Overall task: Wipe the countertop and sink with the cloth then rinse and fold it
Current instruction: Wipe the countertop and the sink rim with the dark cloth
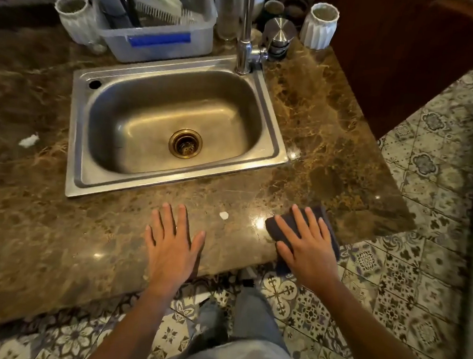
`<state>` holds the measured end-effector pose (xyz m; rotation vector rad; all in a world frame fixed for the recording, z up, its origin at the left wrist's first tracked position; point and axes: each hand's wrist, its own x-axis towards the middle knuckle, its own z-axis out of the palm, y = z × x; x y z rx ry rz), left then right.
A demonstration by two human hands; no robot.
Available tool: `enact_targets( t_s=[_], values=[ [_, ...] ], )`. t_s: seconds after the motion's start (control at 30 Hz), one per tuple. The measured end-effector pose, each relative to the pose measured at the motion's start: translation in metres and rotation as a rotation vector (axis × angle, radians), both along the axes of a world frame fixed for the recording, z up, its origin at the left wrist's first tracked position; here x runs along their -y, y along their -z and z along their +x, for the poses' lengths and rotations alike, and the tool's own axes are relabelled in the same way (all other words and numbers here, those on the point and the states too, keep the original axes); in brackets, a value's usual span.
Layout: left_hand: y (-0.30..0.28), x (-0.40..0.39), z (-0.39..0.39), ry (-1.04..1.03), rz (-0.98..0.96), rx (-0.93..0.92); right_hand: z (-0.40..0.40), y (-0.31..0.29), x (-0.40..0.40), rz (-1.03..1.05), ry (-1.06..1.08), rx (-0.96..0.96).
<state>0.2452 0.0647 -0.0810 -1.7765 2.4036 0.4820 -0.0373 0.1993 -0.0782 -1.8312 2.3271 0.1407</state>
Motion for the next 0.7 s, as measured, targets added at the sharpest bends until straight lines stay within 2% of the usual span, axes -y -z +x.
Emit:
enact_targets(
  t_s=[0.17,0.3,0.47,0.6,0.7],
  values=[
    [0.004,0.002,0.001,0.0,0.018,0.009,-0.046,-0.001,0.03,0.013,0.367,0.004],
    [0.003,0.004,-0.002,0.011,0.045,0.026,-0.018,0.002,0.083,-0.019,0.459,-0.016],
    [0.002,0.004,0.0,-0.002,0.077,0.008,0.017,0.001,0.115,-0.043,0.269,0.013],
    [-0.001,0.007,-0.003,-0.043,0.136,0.012,0.048,0.006,0.131,-0.047,-0.054,0.058],
    [-0.005,0.008,-0.004,-0.053,0.167,0.019,0.039,0.01,0.119,-0.015,-0.253,0.068]
  ],
)
